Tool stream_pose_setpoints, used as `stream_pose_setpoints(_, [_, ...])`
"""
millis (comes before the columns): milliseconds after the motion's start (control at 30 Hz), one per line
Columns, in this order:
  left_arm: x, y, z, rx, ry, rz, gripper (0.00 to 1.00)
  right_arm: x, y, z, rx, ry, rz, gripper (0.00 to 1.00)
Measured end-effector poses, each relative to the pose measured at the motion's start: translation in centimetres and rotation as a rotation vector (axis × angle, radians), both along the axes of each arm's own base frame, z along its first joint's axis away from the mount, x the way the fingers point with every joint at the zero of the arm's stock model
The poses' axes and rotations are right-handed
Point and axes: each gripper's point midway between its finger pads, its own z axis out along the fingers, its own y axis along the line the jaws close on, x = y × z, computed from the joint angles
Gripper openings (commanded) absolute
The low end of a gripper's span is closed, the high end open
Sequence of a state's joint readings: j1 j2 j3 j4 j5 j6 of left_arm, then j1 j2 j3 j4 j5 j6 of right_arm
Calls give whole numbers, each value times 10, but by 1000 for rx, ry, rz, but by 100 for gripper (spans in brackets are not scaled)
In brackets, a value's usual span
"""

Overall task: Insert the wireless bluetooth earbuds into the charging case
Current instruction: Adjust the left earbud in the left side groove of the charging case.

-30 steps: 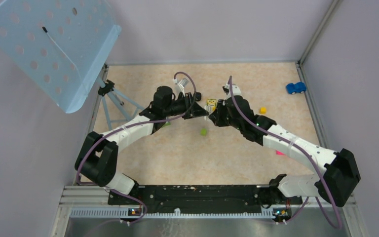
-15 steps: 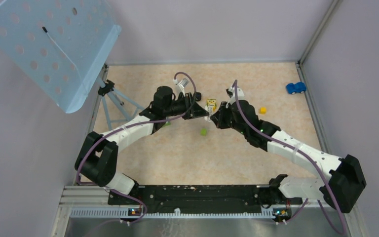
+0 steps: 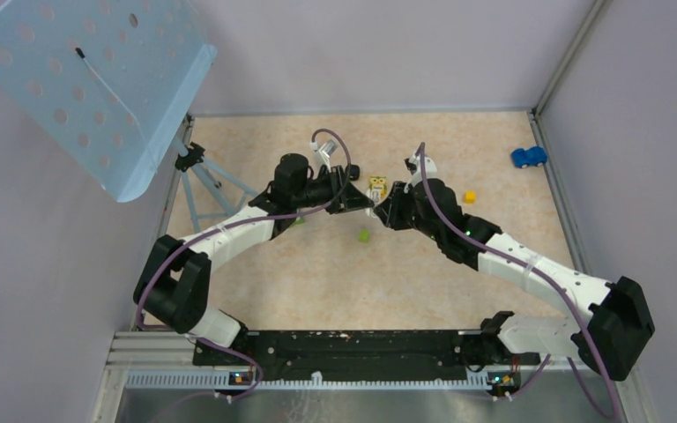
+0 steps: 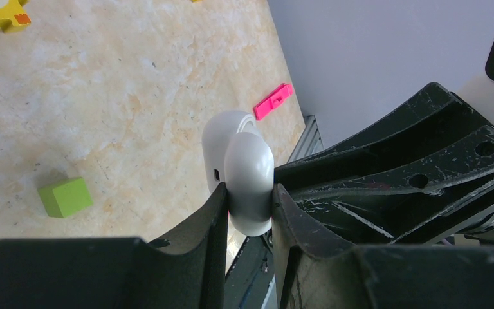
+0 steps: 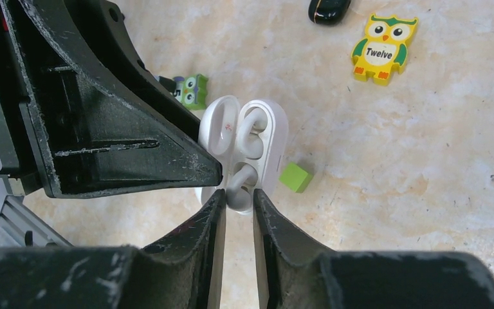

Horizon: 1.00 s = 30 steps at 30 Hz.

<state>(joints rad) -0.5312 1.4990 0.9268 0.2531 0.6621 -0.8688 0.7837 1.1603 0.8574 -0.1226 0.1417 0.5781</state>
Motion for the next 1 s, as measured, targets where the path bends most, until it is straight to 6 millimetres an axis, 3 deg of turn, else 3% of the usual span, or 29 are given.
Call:
stream_pose_setpoints(167, [0,0,0,-1,2,-2,0,0,0,0,0,1,-1,27])
stream_pose_setpoints(667, [1,1,-1,2,4,4,0,5,4,-9,-18,26,-10,29])
stream_pose_setpoints(900, [4,3,-2,9,4,19,0,7,5,-9,-18,32,-21,3])
stream_pose_setpoints(1000, [4,3,-3,12,5,23,0,8,5,-7,-18,31,-26,0])
